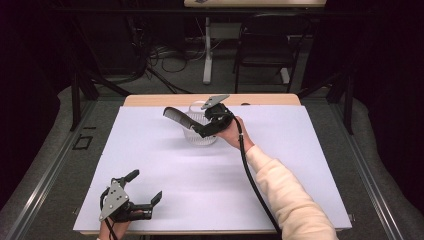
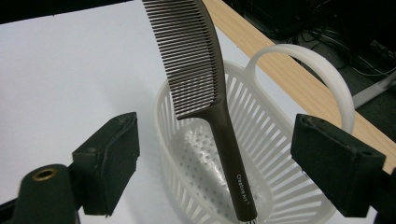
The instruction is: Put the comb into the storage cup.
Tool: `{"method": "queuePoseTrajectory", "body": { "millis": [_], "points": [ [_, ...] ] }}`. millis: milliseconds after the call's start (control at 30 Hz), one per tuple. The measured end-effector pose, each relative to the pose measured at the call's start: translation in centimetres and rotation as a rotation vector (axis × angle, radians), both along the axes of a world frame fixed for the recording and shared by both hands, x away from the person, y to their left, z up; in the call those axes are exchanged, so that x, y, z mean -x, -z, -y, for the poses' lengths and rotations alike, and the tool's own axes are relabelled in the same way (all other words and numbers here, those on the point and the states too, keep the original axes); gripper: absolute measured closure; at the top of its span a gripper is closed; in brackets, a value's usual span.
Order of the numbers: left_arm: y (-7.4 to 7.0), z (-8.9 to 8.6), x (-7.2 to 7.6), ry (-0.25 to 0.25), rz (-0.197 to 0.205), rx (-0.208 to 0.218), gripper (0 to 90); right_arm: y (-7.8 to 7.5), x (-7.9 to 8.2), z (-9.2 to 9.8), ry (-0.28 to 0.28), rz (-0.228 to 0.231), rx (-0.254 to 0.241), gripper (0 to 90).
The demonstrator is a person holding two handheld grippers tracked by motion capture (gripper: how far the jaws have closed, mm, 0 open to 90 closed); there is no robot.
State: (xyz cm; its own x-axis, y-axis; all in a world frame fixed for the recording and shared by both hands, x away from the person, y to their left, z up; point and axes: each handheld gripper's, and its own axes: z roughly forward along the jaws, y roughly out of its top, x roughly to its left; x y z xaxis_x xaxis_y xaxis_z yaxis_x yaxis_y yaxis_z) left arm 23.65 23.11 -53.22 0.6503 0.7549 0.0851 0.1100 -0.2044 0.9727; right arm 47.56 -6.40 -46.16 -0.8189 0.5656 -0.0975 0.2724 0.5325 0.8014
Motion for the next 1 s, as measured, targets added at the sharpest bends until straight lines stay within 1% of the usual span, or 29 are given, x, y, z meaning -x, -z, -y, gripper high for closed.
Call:
{"method": "queuePoseTrajectory", "body": {
  "millis": [100, 267, 300, 533, 700, 867, 1000],
  "points": [
    [0.0, 0.0, 0.0, 0.0, 0.0, -0.001, 1.3, -0.2, 0.3, 0.3, -0.013, -0.003, -0.001, 11.8],
    [0.0, 0.0, 0.0, -0.002, 0.001, -0.002, 1.4, -0.5, 0.9, 0.7, -0.032, -0.023, -0.003, 5.8],
    [0.0, 0.0, 0.0, -0.002, 0.0, -0.001, 1.3, -0.6, 1.0, 0.8, -0.037, -0.036, -0.004, 5.0],
    [0.0, 0.0, 0.1, -0.001, 0.001, -0.003, 1.4, -0.5, 1.9, 1.9, -0.059, -0.07, 0.004, 0.0],
    [0.0, 0.0, 0.1, -0.002, 0.002, -0.003, 1.3, -0.6, 2.6, 2.9, -0.057, -0.076, -0.003, 0.0],
    [-0.1, 0.1, 0.1, -0.001, 0.001, -0.006, 1.3, -0.7, 3.2, 4.0, -0.058, -0.092, -0.011, 0.0],
    [0.0, 0.1, 0.1, -0.003, 0.0, -0.005, 1.4, -0.7, 3.8, 4.8, -0.059, -0.089, -0.011, 0.0]
  ]
}}
